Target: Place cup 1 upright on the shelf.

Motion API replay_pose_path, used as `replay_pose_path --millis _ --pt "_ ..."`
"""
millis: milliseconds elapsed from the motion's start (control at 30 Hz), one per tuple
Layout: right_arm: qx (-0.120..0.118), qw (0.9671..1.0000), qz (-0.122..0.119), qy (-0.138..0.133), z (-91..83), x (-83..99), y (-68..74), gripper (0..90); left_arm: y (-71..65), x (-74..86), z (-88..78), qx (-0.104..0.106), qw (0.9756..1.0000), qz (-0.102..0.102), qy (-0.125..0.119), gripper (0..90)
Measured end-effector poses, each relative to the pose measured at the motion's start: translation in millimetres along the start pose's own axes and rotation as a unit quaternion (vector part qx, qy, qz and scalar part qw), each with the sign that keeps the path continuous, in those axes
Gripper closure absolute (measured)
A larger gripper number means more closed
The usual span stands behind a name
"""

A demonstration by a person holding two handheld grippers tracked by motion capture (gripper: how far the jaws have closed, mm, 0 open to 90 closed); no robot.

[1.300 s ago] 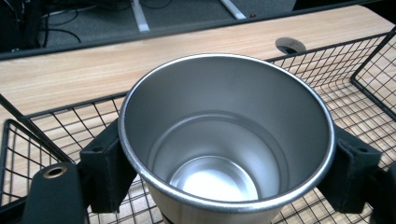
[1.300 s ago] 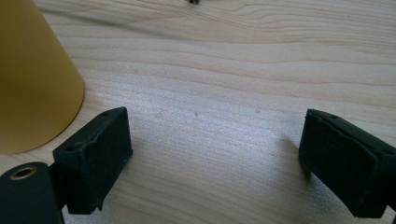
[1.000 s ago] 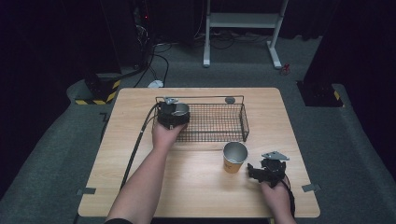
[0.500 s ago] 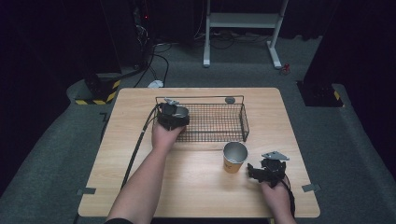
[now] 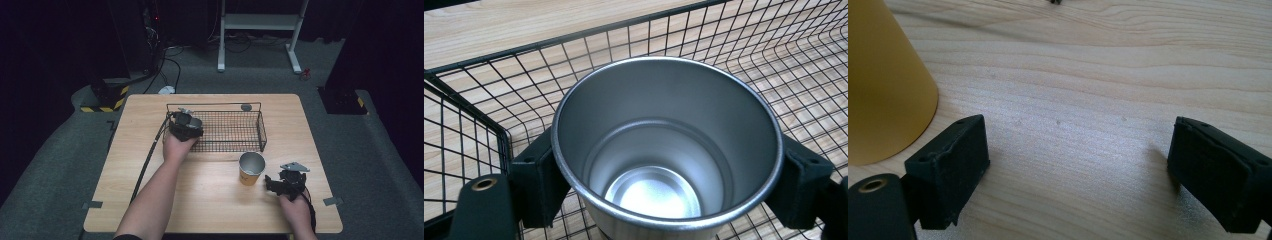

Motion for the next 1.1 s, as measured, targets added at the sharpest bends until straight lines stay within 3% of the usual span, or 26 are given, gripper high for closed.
replay_pose_path --millis 200,933,1100 --pt "-0.001 1.0000 0.000 0.000 0.0 0.0 0.0 8.9 -0.6 1.2 -1.1 -0.003 0.9999 0.010 0.005 18.7" --pt "0.000 1.0000 -0.001 0.000 0.0 0.0 0.0 9.1 2.3 4.0 -5.9 0.012 0.9994 0.008 0.032 18.8" --pt "0.001 1.0000 -0.001 0.000 0.0 -0.1 0.0 9.1 1.1 2.9 -6.5 0.012 0.9996 0.010 0.025 18.9"
Point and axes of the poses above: each handheld gripper's, and its own axes: z roughly forward along the jaws, x roughly out of its underside, y roughly to its left, the point moved 3 cm from there along z, roughly forward along the jaws, and after that the axes turned 5 degrees about -z, right-handed, at the moved point
